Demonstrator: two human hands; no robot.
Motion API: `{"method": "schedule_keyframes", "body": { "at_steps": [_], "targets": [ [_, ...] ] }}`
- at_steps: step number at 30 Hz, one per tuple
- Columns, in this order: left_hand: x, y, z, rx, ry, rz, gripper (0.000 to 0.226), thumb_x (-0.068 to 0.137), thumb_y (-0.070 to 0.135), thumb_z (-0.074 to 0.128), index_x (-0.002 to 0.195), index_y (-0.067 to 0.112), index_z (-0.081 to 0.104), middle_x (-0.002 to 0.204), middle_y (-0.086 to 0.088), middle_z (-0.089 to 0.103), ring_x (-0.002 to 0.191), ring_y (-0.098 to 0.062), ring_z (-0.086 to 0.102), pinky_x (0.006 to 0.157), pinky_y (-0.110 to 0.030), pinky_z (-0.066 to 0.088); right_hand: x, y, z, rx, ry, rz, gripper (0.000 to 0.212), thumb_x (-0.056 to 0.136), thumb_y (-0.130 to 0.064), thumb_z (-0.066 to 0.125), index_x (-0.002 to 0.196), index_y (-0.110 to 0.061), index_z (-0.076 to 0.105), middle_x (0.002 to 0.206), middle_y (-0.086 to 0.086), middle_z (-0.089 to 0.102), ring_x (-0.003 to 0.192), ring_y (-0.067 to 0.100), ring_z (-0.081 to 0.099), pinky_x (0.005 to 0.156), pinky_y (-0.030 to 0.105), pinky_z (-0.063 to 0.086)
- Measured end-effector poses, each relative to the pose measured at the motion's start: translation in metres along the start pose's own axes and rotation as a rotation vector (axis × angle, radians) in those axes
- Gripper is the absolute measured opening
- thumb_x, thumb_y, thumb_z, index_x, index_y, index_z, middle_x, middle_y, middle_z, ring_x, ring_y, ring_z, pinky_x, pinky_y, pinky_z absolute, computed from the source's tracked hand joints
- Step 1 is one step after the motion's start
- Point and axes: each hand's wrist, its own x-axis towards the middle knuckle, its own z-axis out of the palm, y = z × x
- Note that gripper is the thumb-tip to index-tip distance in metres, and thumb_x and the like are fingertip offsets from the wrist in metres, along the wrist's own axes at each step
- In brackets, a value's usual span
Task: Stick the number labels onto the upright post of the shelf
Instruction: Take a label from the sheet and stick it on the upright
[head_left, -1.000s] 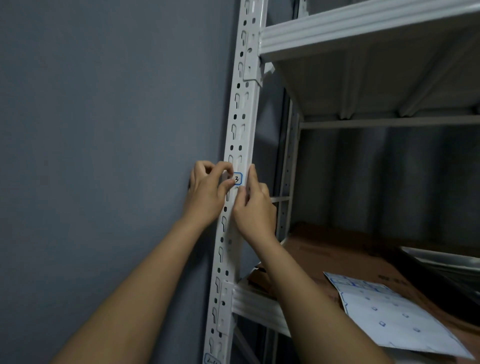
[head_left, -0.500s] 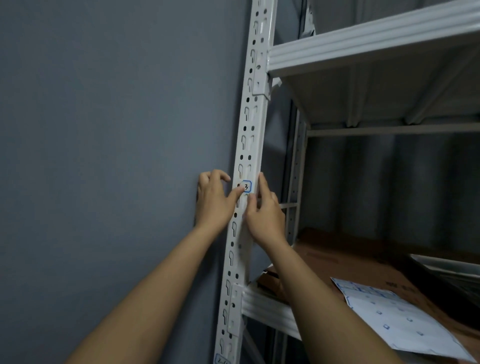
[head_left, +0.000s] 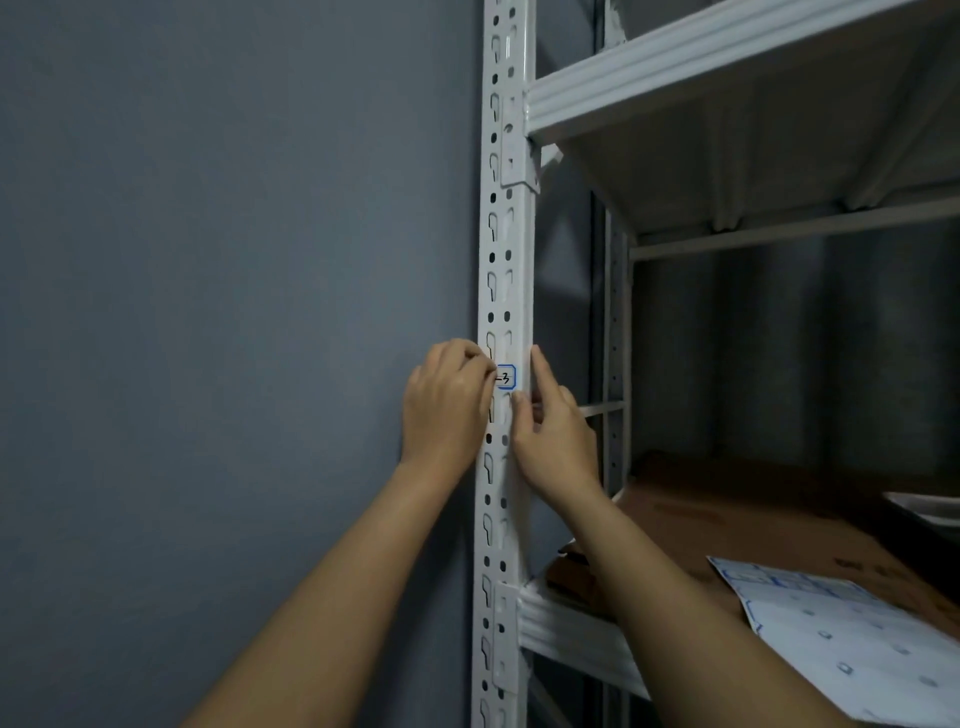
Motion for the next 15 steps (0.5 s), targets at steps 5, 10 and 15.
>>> {"method": "schedule_keyframes", "body": {
  "at_steps": [5,10,15],
  "targets": [
    [-0.001,0.002,0.001,-0.038,0.009,-0.024,0.006,0.08,0.012,0.069,0.077,0.008,0.066,0.096,-0.006,0.06,0.091,-0.022,0.054,0.066,-0.028,0.038,0.003,0.003,0.0,-0.013,-0.001,-0.008,0.055,0.101,-0.037,0.038,0.151,-0.041,0.016,0.125,0.003,0.051,0.103,0.024,0.06,0.09,0.046,0.05],
    [0.006,0.0,0.005,0.078,0.037,0.091,0.02,0.081,0.018,0.05,0.07,0.006,0.061,0.091,-0.008,0.06,0.089,-0.016,0.042,0.06,-0.028,0.039,0.003,0.005,0.001,-0.025,0.004,-0.018,0.055,0.101,-0.036,0.039,0.151,-0.04,0.017,0.125,0.005,0.052,0.101,0.026,0.061,0.09,0.043,0.049],
    [0.013,-0.003,0.008,0.121,0.044,0.16,0.023,0.076,0.02,0.044,0.066,0.006,0.059,0.086,-0.008,0.061,0.087,-0.016,0.04,0.056,-0.028,0.041,0.004,0.005,0.001,-0.046,0.003,-0.022,0.054,0.101,-0.037,0.037,0.151,-0.04,0.016,0.126,0.005,0.051,0.102,0.027,0.06,0.088,0.038,0.048]
  ]
}}
